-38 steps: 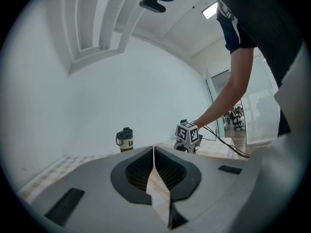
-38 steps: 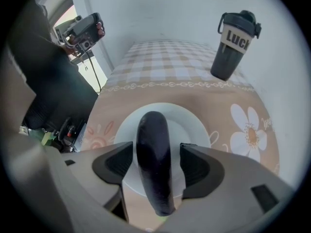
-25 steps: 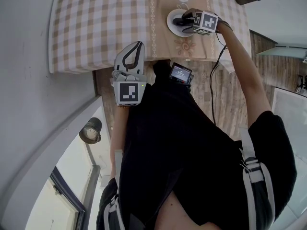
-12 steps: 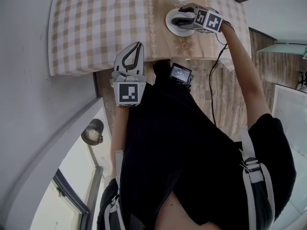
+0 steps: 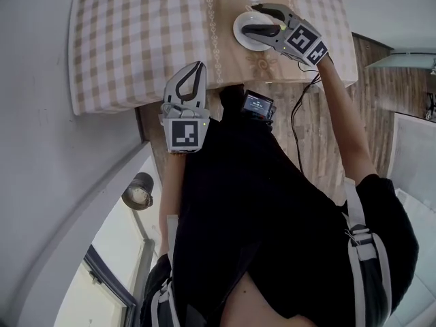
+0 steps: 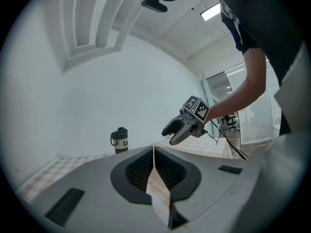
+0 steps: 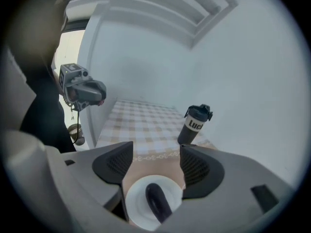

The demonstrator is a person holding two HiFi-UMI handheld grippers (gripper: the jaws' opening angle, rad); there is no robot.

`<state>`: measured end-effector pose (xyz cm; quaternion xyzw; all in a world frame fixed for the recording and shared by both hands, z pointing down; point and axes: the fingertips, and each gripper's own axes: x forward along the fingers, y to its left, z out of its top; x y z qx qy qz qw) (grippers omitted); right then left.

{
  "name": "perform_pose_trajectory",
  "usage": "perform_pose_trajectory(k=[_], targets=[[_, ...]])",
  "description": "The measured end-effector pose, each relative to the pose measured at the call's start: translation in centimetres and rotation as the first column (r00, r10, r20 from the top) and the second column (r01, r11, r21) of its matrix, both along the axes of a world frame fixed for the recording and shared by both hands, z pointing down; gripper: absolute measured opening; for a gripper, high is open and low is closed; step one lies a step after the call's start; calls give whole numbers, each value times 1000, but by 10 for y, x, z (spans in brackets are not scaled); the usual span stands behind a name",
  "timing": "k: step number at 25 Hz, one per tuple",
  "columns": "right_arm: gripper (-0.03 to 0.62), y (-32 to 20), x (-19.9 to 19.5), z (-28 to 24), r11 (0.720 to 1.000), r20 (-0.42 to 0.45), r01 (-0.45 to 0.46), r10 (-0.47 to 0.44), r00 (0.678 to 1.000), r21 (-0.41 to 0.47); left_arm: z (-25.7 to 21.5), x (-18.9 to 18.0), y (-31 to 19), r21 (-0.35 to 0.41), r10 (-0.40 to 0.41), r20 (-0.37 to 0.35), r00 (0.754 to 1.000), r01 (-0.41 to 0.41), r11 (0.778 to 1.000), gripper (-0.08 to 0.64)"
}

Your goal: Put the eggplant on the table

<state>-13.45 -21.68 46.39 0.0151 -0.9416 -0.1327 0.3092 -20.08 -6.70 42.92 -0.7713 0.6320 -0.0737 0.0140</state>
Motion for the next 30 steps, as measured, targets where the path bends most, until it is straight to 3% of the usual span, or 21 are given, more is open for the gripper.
perform_pose_trajectory(k=[5,7,10,12,16,17,23,30], targets=[[311,23,0,-32,996,174,-86,82,981,20,-7,0,-3,14,8,27,1000,-9,1000,8],[270,30,2,-48,989,258,-139,121,959,51,-11,1,-5,21,7,27,1000,-7,1000,8],[267,36,6,-75,973,396,-217,168,903,83,-19,4,-8,43,1,31,1000,-2,999,9],[194,42,9,-91,961,475,-261,189,859,89,-25,5,-9,63,-4,32,999,2,998,9],[157,55,15,-112,938,583,-335,222,782,92,-37,7,-13,100,-20,23,1000,17,995,9],[117,58,16,-114,932,603,-351,231,764,87,-39,8,-13,108,-25,23,999,22,994,9],[6,78,18,-106,920,641,-393,307,703,-9,-40,6,-10,133,-63,-21,998,66,989,3],[5,86,18,-76,903,579,-421,387,718,-83,-35,4,-7,131,-65,-32,997,68,989,-5]])
